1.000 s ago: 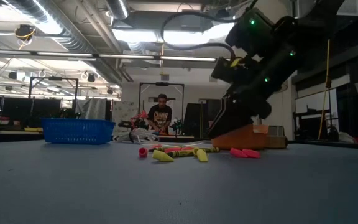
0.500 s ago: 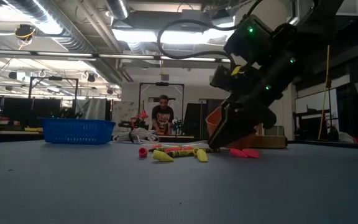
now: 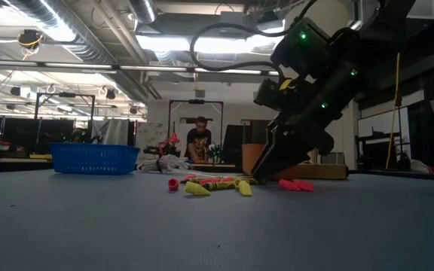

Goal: Sort crayons
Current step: Put the green crayon into the blue bin

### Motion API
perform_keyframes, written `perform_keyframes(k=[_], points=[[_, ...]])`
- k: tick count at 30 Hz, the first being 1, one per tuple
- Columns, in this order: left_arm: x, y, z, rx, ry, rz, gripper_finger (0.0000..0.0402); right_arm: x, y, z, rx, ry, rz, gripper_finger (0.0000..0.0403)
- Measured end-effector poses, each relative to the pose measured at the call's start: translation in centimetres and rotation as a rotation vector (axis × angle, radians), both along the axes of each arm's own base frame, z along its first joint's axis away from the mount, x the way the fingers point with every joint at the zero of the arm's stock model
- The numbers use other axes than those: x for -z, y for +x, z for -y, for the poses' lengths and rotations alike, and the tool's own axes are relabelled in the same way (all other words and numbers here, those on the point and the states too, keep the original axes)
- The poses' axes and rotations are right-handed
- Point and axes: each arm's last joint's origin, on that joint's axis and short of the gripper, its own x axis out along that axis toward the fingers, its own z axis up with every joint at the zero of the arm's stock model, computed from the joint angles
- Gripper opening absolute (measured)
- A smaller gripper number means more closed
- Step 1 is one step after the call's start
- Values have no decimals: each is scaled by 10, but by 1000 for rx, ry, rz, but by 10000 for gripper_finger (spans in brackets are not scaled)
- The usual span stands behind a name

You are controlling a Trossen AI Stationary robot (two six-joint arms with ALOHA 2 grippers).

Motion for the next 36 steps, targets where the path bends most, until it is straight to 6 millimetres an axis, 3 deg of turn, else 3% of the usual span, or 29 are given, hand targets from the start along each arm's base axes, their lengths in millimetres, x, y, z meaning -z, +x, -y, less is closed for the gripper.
perform_keyframes(k=[36], points=[[0, 0, 0, 0, 0, 0, 111, 1, -4, -1, -22, 18, -49, 166]])
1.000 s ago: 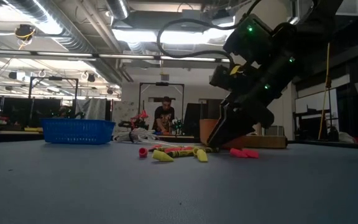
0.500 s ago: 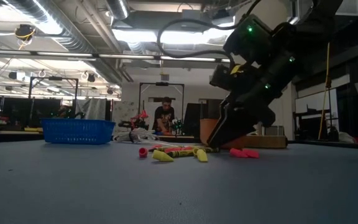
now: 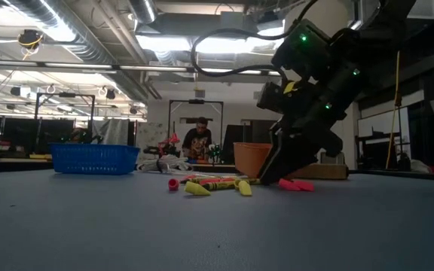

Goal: Sort crayons
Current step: Put the green crayon into the blue bin

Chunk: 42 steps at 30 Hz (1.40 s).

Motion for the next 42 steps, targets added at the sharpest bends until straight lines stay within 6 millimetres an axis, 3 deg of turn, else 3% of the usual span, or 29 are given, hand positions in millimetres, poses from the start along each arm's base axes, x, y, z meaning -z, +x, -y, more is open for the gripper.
perform_keyframes(k=[16, 33, 42], points=[[0, 0, 0, 0, 0, 0, 111, 1, -2, -1, -13, 17, -22, 163], [0, 0, 0, 3, 5, -1, 111, 2, -2, 0, -1, 2, -25, 18], [-2, -2, -1, 18, -3, -4, 111, 1, -2, 0, -1, 2, -22, 14]])
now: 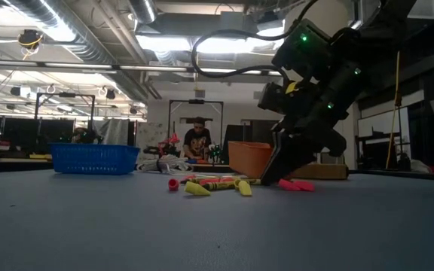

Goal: Sort crayons
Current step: Put the green crayon into the blue bin

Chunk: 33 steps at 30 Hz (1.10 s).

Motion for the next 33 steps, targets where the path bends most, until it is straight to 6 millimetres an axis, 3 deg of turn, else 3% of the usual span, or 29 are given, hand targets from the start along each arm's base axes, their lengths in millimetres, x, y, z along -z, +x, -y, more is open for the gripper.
perform_keyframes(k=[6, 15, 22, 33], points=[[-12, -13, -6, 10, -9, 3, 111, -6, 5, 0, 0, 0, -26, 7], [-29, -38, -18, 19, -2, -22, 111, -38, 26, -1, -14, -16, -96, 2], [-25, -45, -16, 29, 17, -83, 111, -58, 36, -2, -17, -18, -114, 2], [-15, -41, -12, 15, 4, -121, 111, -56, 34, -9, -136, 175, -130, 3]])
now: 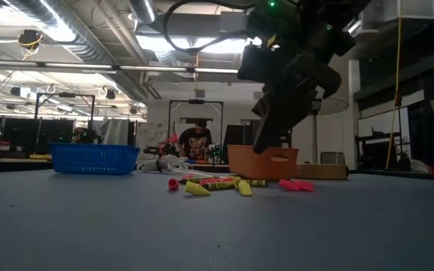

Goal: Sort crayons
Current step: Put the green crayon into the blue bin

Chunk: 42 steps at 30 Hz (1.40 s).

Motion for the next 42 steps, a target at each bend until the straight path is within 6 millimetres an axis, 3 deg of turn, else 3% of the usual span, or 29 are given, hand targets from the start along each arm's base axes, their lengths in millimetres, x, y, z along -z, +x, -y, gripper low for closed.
perform_keyframes(k=[4, 10, 15, 20, 25, 42], points=[[1, 1, 0, -1, 2, -4, 111, 0, 0, 0, 0, 1, -2, 27], [1, 1, 0, -1, 2, -3, 111, 0, 0, 0, 1, 0, 0, 103], [1, 1, 0, -1, 2, -3, 111, 13, 3, 0, 0, -1, -26, 136], [1, 1, 0, -1, 2, -4, 111, 34, 8, 0, 2, -8, -76, 140], [1, 1, 0, -1, 2, -3, 111, 43, 10, 2, 30, -63, -93, 140], [1, 1, 0, -3, -2, -3, 111, 43, 10, 3, 65, -104, -92, 124]])
